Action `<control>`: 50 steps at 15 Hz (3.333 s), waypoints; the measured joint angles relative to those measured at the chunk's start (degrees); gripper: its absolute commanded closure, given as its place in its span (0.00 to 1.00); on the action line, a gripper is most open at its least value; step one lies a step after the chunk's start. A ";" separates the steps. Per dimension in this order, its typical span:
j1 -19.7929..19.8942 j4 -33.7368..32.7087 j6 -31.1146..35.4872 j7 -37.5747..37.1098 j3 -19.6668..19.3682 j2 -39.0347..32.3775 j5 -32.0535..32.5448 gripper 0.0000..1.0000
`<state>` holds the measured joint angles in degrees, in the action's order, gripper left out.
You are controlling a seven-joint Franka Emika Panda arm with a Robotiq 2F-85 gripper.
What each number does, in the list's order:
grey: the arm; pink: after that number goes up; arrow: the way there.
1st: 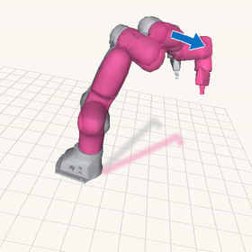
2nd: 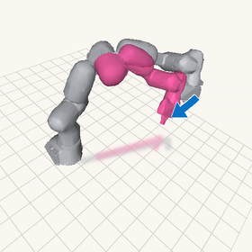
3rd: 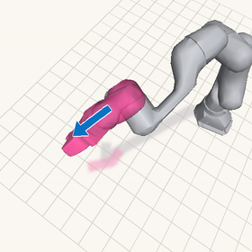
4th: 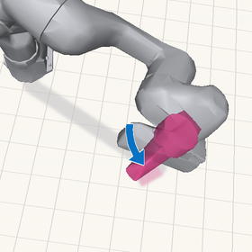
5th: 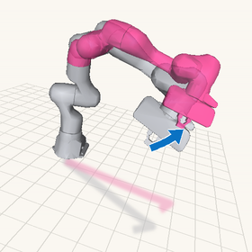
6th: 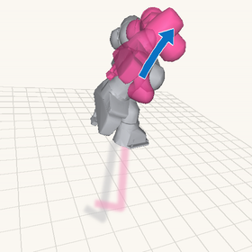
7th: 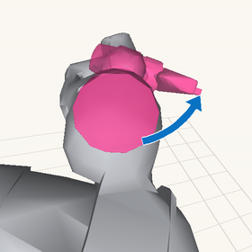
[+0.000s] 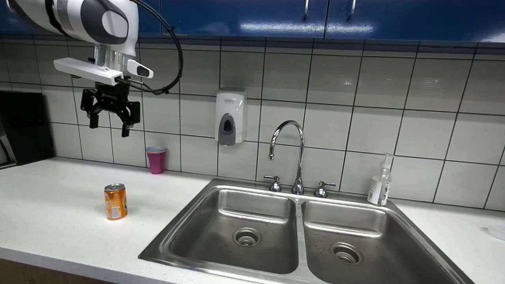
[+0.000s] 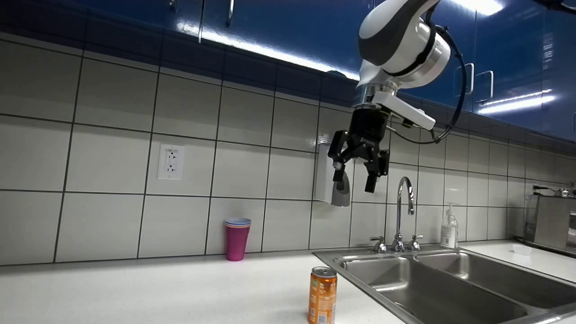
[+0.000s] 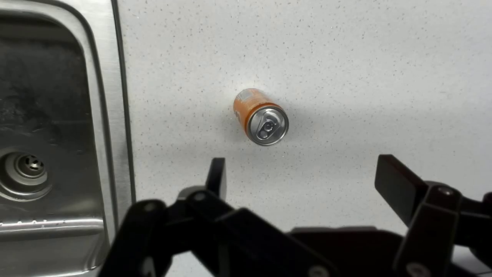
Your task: Move the orange can to the sink on the left
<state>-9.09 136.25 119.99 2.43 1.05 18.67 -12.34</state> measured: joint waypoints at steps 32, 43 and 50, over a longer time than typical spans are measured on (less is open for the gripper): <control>-0.23 -4.57 13.45 -0.18 5.42 -23.71 8.12 0.00; -0.33 -4.60 14.00 -0.19 5.80 -26.68 10.44 0.00; -0.47 -5.60 15.24 -0.63 5.80 -30.16 12.27 0.00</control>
<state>-9.55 130.65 135.23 1.80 6.85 -11.49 -0.07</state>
